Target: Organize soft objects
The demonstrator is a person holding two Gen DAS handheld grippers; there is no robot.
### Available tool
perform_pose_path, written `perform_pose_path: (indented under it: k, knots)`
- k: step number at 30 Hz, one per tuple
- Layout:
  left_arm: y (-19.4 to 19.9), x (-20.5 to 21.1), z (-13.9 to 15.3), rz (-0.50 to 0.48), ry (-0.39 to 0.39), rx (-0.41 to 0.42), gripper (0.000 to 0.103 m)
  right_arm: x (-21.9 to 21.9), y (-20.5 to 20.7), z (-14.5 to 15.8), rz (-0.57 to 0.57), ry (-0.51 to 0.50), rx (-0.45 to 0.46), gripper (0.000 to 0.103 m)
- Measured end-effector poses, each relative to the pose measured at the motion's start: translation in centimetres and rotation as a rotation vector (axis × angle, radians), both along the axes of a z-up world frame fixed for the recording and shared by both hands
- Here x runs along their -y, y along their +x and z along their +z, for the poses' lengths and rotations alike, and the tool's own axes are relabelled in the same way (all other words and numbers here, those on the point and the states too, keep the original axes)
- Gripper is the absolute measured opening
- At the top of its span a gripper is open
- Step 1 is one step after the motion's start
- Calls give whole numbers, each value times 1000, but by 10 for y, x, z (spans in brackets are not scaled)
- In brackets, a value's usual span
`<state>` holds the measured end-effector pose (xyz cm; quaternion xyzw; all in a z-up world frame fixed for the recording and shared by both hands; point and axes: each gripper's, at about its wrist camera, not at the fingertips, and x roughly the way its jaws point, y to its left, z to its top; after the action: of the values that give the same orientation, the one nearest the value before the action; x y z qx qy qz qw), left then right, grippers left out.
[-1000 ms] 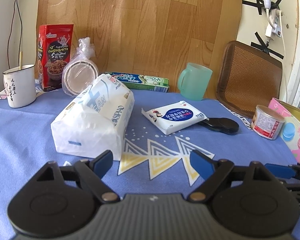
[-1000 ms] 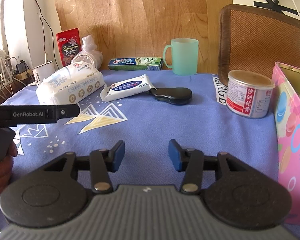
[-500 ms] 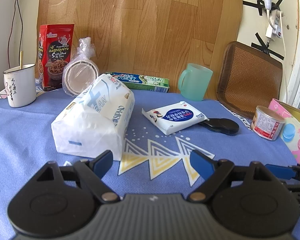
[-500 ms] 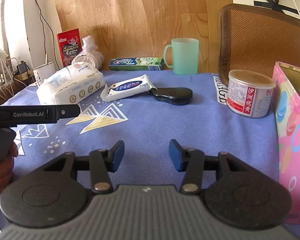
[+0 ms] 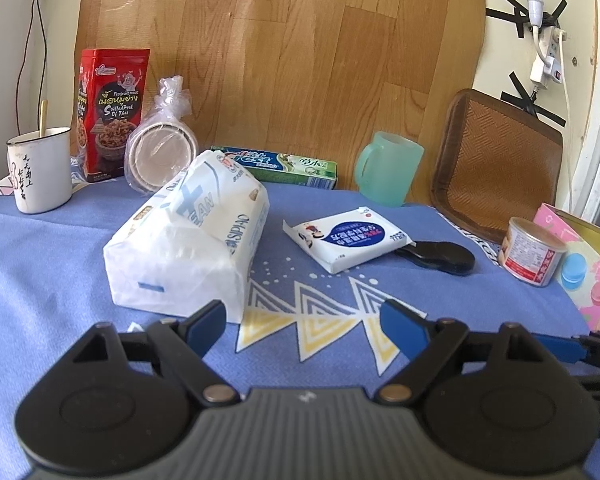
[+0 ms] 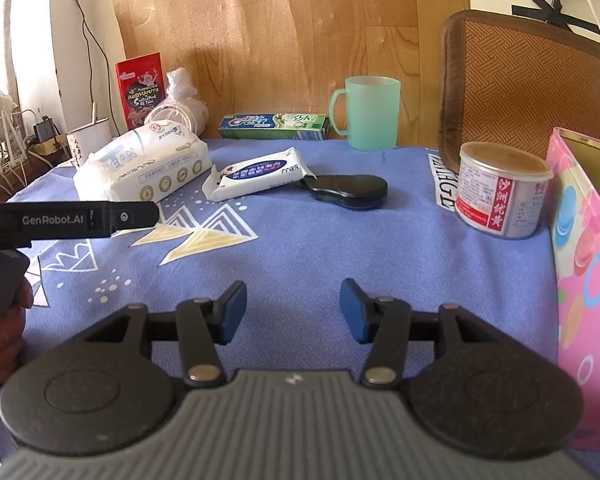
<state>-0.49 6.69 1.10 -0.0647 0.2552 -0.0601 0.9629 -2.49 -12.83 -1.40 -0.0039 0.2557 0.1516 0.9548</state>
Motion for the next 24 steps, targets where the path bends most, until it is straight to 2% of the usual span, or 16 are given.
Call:
perform_pose_path:
  k: [24]
  knots:
    - [-3,-6,1,24,-35,16,89,-2,-2,0,-1,-13,3,56]
